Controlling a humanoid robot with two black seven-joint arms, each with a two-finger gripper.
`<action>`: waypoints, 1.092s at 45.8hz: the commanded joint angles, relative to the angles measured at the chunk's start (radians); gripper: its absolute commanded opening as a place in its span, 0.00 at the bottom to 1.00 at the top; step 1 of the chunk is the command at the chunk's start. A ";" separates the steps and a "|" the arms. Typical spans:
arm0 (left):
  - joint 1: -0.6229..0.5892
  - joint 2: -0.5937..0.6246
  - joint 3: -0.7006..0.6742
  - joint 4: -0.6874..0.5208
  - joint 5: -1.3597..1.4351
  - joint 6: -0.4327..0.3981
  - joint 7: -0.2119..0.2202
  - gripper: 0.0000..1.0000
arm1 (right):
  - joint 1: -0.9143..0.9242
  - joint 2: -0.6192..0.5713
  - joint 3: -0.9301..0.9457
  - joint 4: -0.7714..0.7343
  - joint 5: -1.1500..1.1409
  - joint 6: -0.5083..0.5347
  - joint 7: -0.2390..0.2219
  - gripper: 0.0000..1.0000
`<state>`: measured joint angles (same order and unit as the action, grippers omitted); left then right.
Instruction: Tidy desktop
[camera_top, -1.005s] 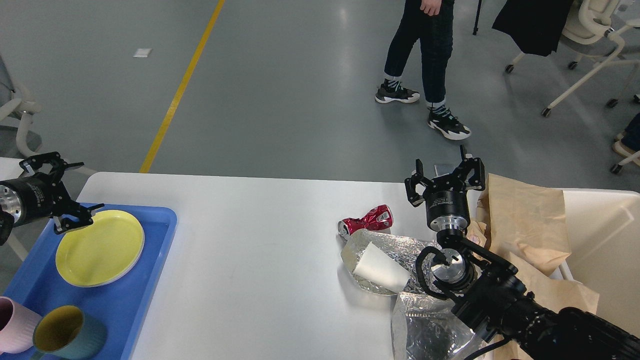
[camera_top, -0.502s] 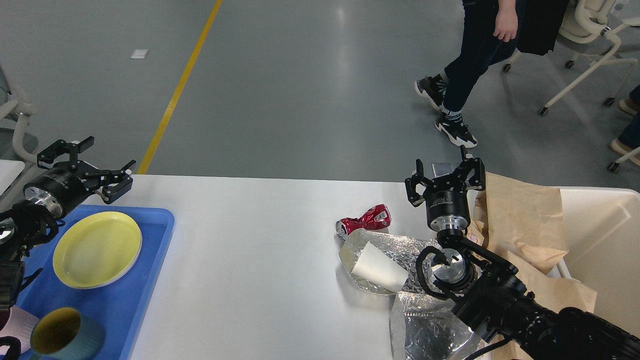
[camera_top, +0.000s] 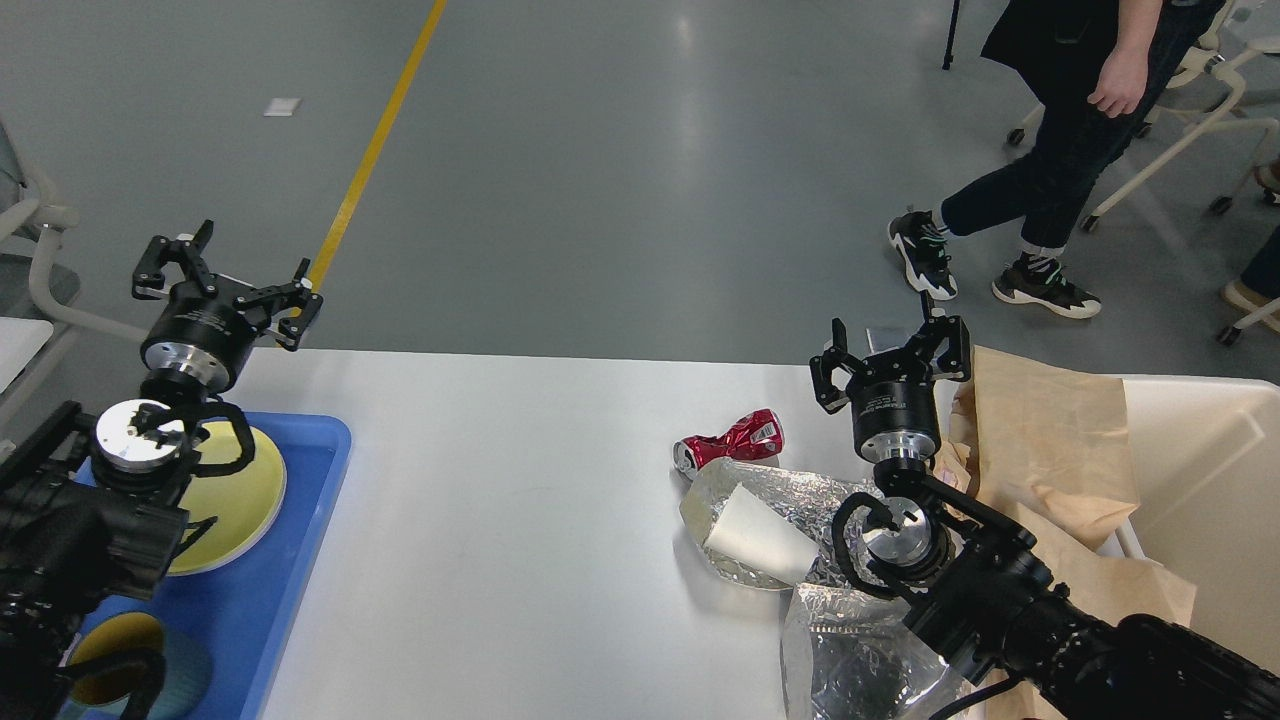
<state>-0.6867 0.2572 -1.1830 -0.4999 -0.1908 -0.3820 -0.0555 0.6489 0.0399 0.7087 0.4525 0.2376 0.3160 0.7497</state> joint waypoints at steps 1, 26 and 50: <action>0.012 -0.088 0.071 0.000 0.068 -0.011 -0.245 0.97 | 0.000 0.000 0.000 0.000 0.000 0.000 0.000 1.00; 0.058 -0.141 0.172 0.014 0.059 -0.024 -0.452 0.98 | 0.000 0.000 0.000 0.000 0.000 0.000 0.000 1.00; 0.085 -0.084 0.143 0.041 0.033 -0.221 -0.087 1.00 | 0.000 0.000 0.000 0.002 0.000 0.000 0.000 1.00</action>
<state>-0.6039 0.1735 -1.0179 -0.4729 -0.1385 -0.5644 -0.1831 0.6489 0.0399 0.7087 0.4537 0.2378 0.3160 0.7493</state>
